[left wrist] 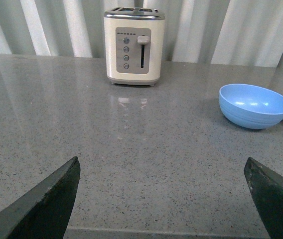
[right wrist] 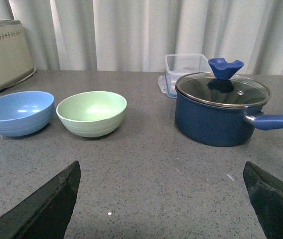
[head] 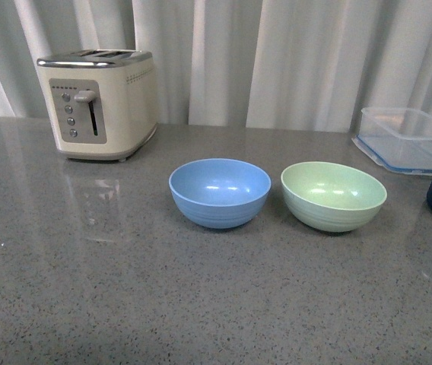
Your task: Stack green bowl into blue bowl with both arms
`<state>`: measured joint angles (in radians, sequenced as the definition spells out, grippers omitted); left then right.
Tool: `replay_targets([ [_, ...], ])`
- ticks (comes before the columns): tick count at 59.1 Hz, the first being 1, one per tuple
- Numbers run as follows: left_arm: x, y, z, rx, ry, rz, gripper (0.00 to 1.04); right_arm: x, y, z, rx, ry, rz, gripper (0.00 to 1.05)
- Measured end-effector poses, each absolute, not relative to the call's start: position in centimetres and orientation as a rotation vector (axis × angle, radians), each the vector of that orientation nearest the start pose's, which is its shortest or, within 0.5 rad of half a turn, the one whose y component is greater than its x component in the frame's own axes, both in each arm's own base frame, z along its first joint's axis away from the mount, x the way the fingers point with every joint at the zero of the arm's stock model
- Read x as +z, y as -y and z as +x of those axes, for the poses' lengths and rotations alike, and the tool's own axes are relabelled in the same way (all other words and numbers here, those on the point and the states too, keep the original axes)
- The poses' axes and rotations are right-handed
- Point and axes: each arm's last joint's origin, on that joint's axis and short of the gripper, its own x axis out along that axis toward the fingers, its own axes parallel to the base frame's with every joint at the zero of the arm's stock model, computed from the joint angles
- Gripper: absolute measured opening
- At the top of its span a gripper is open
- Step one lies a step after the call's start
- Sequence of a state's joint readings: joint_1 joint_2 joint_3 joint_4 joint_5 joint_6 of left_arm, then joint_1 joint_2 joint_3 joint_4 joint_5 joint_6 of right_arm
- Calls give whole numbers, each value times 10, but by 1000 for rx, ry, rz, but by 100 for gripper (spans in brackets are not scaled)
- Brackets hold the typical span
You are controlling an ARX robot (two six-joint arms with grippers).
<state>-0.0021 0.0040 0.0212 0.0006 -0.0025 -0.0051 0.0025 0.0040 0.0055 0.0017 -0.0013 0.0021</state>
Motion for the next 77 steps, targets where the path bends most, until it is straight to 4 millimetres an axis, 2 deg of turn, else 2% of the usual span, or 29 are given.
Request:
replay_targets([
  [7, 170, 0, 97, 0, 18, -5, 98, 165, 0, 98, 5, 3, 2, 95],
  [12, 170, 0, 97, 0, 18, -5, 98, 167, -1, 101, 181, -90, -63, 95],
  [16, 170, 0, 97, -2, 18, -5, 98, 190, -3, 116, 314, -139, -87, 95],
  [23, 170, 0, 97, -2, 18, -5, 98, 218, -5, 141, 343, -190, -81, 95],
  [26, 170, 0, 97, -2, 18, -5, 98, 232, -6, 160, 349, -225, -77, 95],
  [30, 170, 0, 97, -2, 18, -5, 98, 247, -8, 199, 328, -304, -72, 95],
  [35, 170, 0, 97, -2, 18, -5, 98, 255, -10, 248, 292, -418, -29, 95],
  [36, 170, 0, 97, -2, 18, -5, 98, 255, -10, 250, 291, -423, -29, 95],
  [38, 170, 0, 97, -2, 18, -5, 98, 257, -12, 270, 275, -467, -19, 95],
  [48, 170, 0, 97, -2, 18, -5, 98, 250, -23, 353, 185, -632, 20, 95],
  [56, 170, 0, 97, -2, 18, -5, 98, 234, -30, 394, 124, -696, 26, 95],
  [66, 170, 0, 97, -2, 18, -5, 98, 214, -33, 432, 63, -766, 40, 95],
  [77, 170, 0, 97, -2, 18, -5, 98, 200, -34, 455, 24, -812, 70, 95],
])
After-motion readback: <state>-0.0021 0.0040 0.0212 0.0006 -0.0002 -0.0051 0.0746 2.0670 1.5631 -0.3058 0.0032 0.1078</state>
